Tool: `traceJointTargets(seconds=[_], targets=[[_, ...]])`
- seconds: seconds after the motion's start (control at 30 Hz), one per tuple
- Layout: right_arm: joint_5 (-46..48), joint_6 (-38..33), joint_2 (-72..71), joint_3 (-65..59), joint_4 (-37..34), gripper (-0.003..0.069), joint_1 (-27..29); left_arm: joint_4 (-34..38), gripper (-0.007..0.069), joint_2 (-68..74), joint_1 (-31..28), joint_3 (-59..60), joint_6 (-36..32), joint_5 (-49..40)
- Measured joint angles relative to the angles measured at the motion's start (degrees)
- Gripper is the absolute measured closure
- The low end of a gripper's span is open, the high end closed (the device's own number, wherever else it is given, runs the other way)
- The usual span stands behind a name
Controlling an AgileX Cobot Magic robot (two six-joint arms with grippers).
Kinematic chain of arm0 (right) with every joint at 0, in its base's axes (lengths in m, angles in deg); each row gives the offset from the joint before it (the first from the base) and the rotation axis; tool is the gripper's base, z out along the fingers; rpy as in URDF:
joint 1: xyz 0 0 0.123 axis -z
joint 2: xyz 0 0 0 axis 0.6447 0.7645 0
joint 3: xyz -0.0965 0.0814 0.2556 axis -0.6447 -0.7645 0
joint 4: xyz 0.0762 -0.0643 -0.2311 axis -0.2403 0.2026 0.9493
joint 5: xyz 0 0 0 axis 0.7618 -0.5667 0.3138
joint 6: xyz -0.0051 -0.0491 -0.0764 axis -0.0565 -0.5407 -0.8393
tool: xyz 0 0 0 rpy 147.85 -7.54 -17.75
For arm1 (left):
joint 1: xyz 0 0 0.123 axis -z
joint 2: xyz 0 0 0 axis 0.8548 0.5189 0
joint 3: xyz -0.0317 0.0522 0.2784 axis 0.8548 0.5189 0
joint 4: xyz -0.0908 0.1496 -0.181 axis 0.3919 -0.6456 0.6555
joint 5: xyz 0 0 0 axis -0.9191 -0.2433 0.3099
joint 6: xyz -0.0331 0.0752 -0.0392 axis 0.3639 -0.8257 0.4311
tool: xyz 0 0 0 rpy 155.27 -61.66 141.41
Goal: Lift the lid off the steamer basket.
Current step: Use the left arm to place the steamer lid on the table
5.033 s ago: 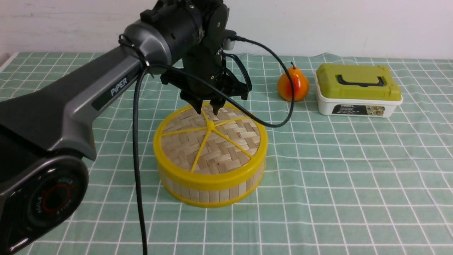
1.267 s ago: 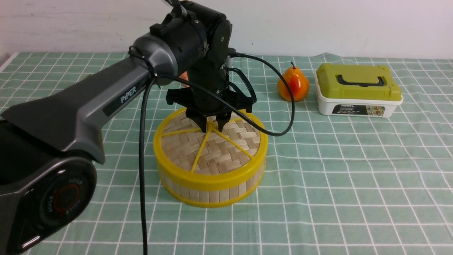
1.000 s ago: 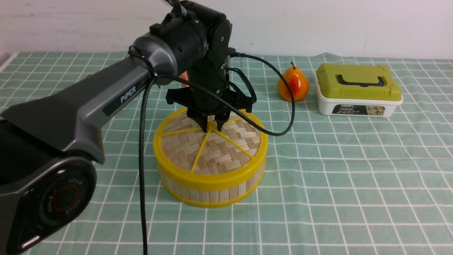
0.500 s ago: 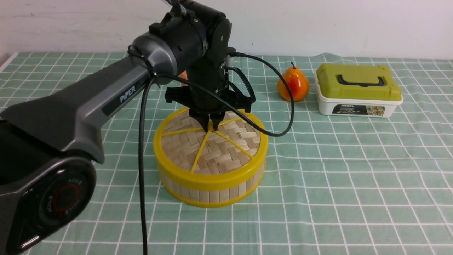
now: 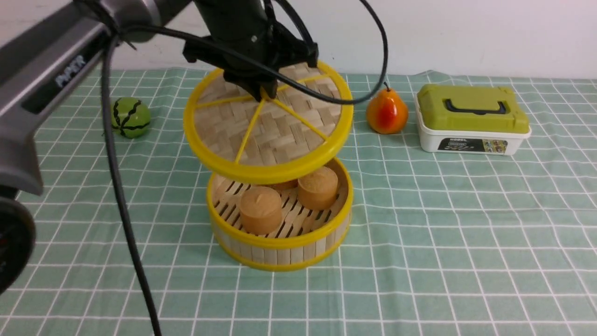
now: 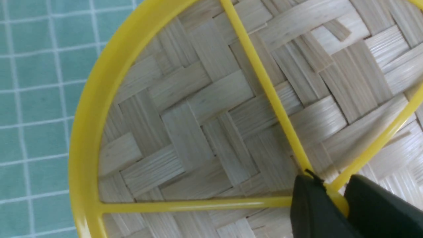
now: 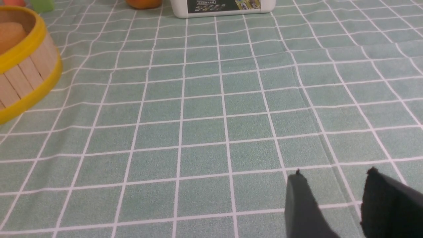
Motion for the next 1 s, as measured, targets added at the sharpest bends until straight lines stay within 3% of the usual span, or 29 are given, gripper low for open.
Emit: traceJointTargets(seconds=[0.3,0.5,0.77,1.0], targets=[[0.0,0.0,0.0,0.0,0.0,0.0418,0.0,-0.78,0.0515,-14.31,-9.93,24.55,-0.18,0.0],[0.0,0.0,0.0,0.0,0.0,0.0418,0.0,-3.59,0.0515,-14.88,-16.0,38.88,1.84,1.0],[0.0,0.0,0.0,0.0,0.0,0.0418,0.0,-6.69,0.0515,-8.7,-16.38,42.76,2.6,10.78],[0.0,0.0,0.0,0.0,0.0,0.0418,0.0,-8.46,0.0515,-5.49,-16.38,42.76,3.25,12.52]])
